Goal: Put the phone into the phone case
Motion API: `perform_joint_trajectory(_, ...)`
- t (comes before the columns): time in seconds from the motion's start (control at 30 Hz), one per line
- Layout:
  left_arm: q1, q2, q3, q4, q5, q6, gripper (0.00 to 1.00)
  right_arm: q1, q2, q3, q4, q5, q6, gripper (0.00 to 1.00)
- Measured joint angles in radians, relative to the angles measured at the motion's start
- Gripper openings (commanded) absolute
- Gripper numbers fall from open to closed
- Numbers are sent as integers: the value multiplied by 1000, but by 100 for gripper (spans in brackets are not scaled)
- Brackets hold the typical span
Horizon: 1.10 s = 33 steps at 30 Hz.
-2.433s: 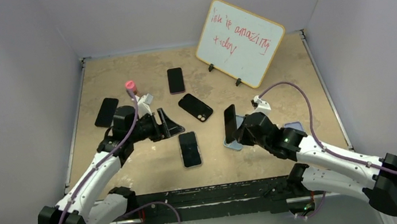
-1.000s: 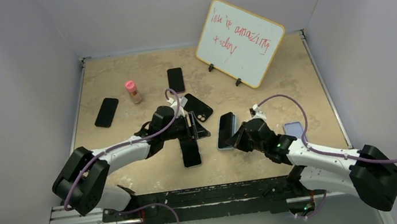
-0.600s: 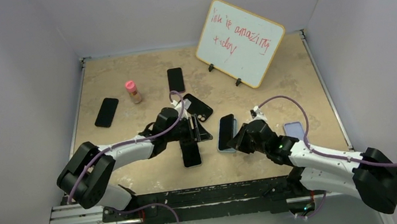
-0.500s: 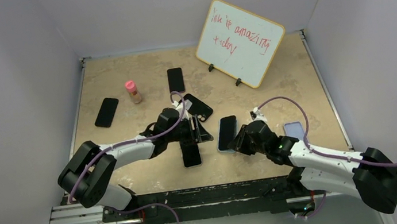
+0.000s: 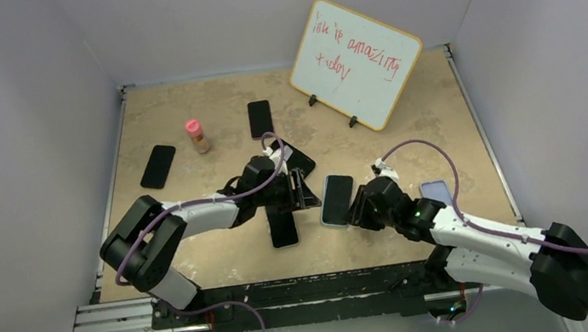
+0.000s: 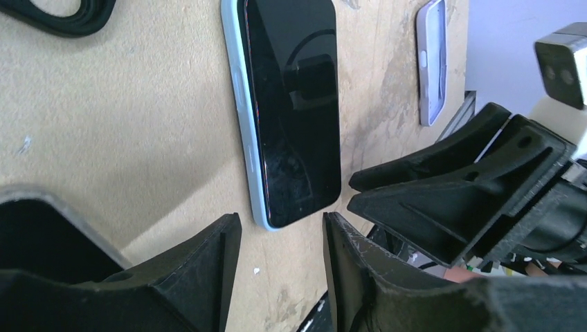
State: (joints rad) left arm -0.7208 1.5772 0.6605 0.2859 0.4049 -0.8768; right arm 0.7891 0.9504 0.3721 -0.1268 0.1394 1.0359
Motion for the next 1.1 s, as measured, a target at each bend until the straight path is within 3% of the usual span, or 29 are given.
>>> perform_joint_trajectory(0.37, -7, 143, 85, 56, -2, 15, 43, -93, 48, 49, -16, 0, -97, 27)
perform_joint_trajectory(1.1, -21, 284, 129, 174, 31, 78, 33, -145, 207, 52, 164, -34, -210, 13)
